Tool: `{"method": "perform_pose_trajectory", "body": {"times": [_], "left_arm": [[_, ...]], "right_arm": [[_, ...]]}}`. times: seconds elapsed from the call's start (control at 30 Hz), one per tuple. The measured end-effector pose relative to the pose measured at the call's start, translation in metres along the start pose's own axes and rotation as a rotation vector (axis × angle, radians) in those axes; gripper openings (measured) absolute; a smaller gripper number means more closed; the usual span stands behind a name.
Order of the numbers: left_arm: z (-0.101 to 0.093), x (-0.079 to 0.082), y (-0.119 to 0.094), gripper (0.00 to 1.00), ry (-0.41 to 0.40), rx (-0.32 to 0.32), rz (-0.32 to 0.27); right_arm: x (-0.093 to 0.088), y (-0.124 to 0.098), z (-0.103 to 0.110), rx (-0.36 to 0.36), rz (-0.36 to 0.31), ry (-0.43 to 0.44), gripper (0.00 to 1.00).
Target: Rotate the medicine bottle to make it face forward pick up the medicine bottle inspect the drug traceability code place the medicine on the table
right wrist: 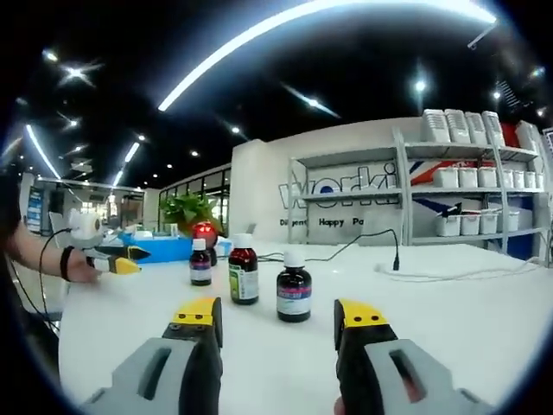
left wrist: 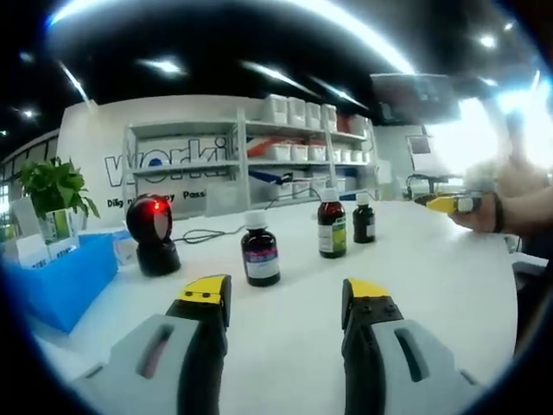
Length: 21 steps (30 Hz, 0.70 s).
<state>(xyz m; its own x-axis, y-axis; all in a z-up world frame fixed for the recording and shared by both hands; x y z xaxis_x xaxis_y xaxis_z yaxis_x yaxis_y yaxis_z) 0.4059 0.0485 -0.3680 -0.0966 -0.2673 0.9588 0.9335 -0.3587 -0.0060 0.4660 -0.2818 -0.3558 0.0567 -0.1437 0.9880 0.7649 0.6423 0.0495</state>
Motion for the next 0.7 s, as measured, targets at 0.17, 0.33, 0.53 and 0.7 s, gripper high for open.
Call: {"method": "perform_pose_trajectory", "body": {"times": [0.17, 0.33, 0.53, 0.7], "left_arm": [[0.0017, 0.0008, -0.0022, 0.44, -0.006, 0.000, -0.017], [0.0022, -0.0012, -0.0027, 0.45, -0.004, -0.006, -0.015], [0.0018, -0.0005, -0.0025, 0.46, -0.006, -0.011, -0.018], [0.0028, 0.0006, -0.0025, 0.45, -0.006, -0.005, -0.026]], "right_arm": [[0.0010, -0.0015, -0.0029, -0.007, -0.005, 0.016, 0.46], [0.0025, -0.0026, -0.0045, -0.017, -0.015, 0.028, 0.46], [0.0014, -0.0021, -0.0042, -0.016, -0.007, 0.020, 0.46], [0.0015, -0.0021, -0.0043, -0.015, -0.007, 0.017, 0.46]]}}
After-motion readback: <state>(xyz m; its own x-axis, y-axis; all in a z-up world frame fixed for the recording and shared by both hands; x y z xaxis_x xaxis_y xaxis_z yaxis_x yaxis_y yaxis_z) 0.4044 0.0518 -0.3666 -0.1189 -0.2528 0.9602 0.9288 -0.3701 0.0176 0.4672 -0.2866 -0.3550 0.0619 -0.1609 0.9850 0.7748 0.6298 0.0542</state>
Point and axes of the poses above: the point that each gripper's makers call its tool centre point, and the gripper's own axes: y roughly forward along the fingers, z roughly to its left, x roughly out of its top, the point moved 3 cm from there along -y, roughly backward along the fingers, and after that the axes turned 10 degrees about y, right-handed, at the moved point
